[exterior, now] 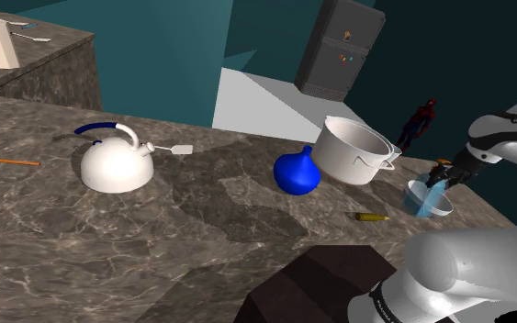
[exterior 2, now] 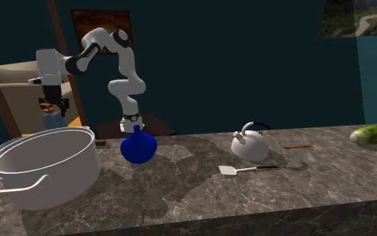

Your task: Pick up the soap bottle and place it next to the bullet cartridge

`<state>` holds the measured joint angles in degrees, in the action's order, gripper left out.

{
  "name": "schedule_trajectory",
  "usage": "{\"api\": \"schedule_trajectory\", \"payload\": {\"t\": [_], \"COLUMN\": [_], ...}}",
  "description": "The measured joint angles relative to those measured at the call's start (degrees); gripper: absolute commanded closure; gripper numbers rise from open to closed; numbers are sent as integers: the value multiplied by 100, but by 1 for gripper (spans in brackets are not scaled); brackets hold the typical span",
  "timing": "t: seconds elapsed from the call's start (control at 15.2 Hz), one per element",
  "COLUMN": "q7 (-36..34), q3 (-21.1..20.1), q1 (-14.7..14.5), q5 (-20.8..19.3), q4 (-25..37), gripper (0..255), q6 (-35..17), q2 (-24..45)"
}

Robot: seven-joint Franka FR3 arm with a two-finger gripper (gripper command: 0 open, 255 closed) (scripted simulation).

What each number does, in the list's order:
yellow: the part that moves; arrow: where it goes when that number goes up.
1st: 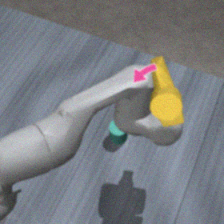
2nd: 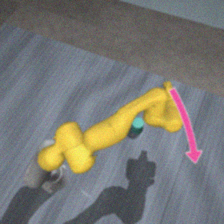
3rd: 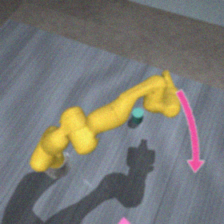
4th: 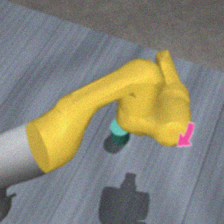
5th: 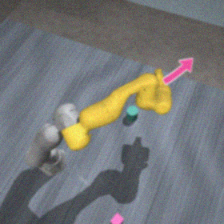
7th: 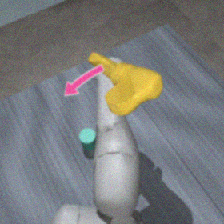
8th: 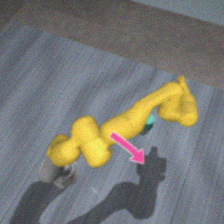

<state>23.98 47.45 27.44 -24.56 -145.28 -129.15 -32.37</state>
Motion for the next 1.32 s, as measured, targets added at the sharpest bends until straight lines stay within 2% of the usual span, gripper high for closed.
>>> {"api": "schedule_trajectory", "payload": {"t": [0.66,1.06,1.12,1.32], "q7": [100,118,121,125], "q3": [504,545,547,553], "q1": [-194,-220,-222,-219], "q5": [-28,-14,-12,-16], "q4": [-424,-430,-428,-448], "gripper": [255,255,0,0], "q6": [-969,-1054,-1052,-1043], "q2": [526,569,570,578]}}
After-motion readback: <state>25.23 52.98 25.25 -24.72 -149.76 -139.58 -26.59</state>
